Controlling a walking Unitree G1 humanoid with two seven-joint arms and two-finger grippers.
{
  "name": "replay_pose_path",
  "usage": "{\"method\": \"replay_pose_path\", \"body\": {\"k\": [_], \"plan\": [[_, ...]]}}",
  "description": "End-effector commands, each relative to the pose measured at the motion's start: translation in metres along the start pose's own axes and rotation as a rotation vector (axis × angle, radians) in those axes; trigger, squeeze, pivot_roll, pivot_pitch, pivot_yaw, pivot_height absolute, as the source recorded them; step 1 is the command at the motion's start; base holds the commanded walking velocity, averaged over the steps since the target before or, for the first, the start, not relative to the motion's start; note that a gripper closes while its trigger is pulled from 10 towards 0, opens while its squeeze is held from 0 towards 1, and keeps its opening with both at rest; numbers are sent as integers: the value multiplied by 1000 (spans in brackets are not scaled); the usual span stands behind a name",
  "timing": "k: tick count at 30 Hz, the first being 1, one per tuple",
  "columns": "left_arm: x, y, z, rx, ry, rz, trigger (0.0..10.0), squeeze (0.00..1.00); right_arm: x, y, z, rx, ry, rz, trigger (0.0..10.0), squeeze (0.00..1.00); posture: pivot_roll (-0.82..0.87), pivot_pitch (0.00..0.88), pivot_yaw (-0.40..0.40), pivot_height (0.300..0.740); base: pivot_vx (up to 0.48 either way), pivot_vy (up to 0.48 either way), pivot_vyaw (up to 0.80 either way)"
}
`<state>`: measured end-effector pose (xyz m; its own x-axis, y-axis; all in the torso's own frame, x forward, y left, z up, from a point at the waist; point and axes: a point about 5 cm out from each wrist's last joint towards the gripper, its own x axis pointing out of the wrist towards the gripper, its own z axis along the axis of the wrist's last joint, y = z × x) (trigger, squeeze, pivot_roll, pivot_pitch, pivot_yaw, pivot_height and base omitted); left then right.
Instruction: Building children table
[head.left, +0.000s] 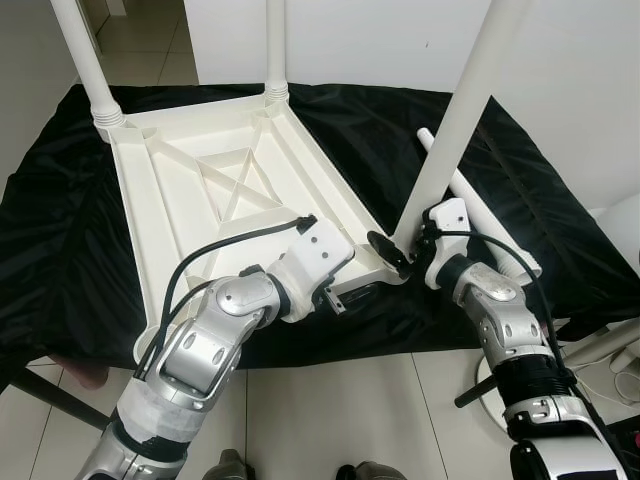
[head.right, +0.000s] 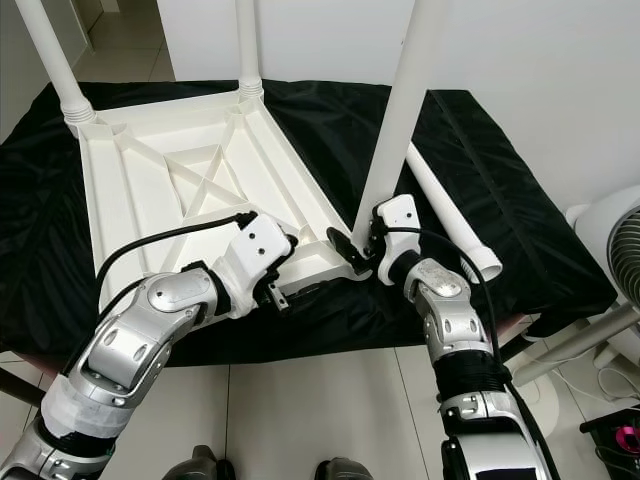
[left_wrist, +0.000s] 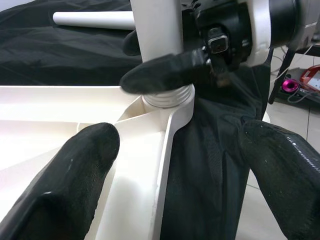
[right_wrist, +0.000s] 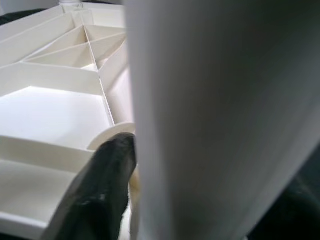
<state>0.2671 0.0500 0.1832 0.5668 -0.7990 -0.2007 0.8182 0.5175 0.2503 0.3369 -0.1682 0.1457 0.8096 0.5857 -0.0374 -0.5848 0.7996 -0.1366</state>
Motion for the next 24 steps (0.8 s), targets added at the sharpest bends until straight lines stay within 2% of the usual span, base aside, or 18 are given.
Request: {"method": "replay_pose_path", "body": {"k": [1,10,11,16,21,24], "plan": [[0,3,2,15,4,23,10000,0,0,2,-7,6,27,29,0,0,-57,28,-10,740,0,0,0],[0,3,3,19,4,22,10000,0,-2,0,-13,46,34,4,0,0,-59,28,-7,740,0,0,0],[0,3,3,20,4,21,10000,0,-2,-1,-14,76,29,-30,10000,0,-60,30,-11,740,0,0,0],[1,3,3,20,4,21,10000,0,0,1,-14,127,7,-122,10000,0,-62,31,-11,740,0,0,0],[1,2,3,17,3,20,10000,0,2,4,-15,125,-7,-186,10000,0,-62,31,-11,740,0,0,0],[1,2,2,14,0,27,10000,0,4,10,-15,152,-18,-337,10000,0,-66,35,-17,740,0,0,0]]}}
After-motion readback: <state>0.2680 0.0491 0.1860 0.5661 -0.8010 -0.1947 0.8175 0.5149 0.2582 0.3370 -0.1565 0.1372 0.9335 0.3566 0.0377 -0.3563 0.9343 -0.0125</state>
